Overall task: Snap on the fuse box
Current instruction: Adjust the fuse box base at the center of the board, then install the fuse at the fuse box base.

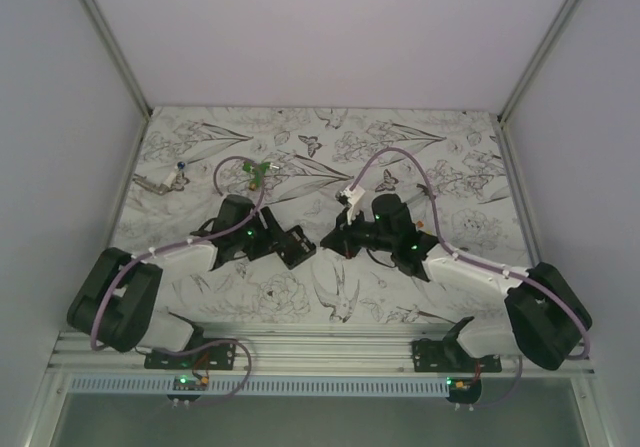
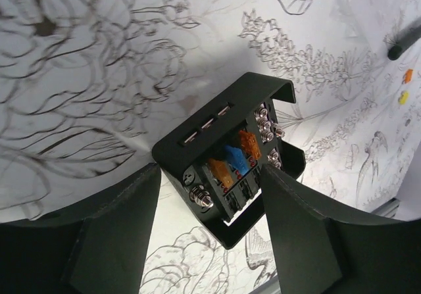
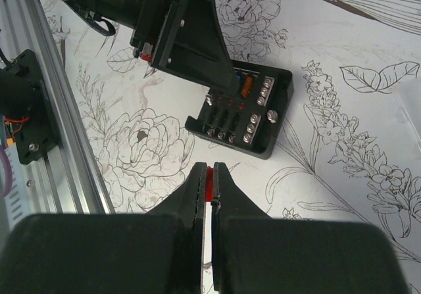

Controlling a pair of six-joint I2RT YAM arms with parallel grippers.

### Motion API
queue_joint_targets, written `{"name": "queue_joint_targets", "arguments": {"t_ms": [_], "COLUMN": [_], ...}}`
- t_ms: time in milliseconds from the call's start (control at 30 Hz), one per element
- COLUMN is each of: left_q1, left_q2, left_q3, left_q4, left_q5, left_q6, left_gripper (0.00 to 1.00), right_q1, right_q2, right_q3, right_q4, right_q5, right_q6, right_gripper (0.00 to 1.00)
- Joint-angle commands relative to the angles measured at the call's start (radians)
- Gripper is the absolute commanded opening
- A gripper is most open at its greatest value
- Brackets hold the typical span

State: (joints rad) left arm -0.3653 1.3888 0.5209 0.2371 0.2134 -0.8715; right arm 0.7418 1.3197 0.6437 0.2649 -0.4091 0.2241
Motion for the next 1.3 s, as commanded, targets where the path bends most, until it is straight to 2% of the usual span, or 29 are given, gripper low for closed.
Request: {"name": "queue_joint_targets", "arguments": {"t_ms": [0, 300, 533, 867, 1033, 1267], "left_q1": [-0.050, -0.133, -0.136, 0.013, 0.050, 0.073], "left_q2": [0.074, 0.153, 0.075, -0.089, -0.189, -0.270], "left_q3": [0.024, 0.060, 0.024, -0.097, -0.113, -0.123], "left_q4": [0.029, 0.069, 0.071, 0.055, -0.014, -0.078], "left_q5": [0.018, -0.019, -0.043, -0.008, -0.019, -0.048], "left_q6": [-0.043, -0.117, -0.119, -0.078, -0.035, -0.004], "left_gripper": [0.67, 0.67, 0.69, 0.88, 0.99, 0.99], "right_q1": [0.003, 0.045, 0.077, 0.148, 0.164, 0.178], "right_q2": [0.016, 0.068, 0.135, 0.239, 0.305, 0.361], "right_q3": [0.034, 0.111, 0.175, 0.260, 0.295, 0.342], "right_q4": [0.024, -0.102, -0.199, -0.264, -0.278, -0.322], "right_q5": [0.024, 0.158, 0.240, 0.366, 0.408, 0.483], "right_q6": [0.008, -0.006, -0.009, 0.003, 0.013, 0.027], "right_gripper": [0.00, 0.00, 0.00, 0.00, 0.00, 0.00]}}
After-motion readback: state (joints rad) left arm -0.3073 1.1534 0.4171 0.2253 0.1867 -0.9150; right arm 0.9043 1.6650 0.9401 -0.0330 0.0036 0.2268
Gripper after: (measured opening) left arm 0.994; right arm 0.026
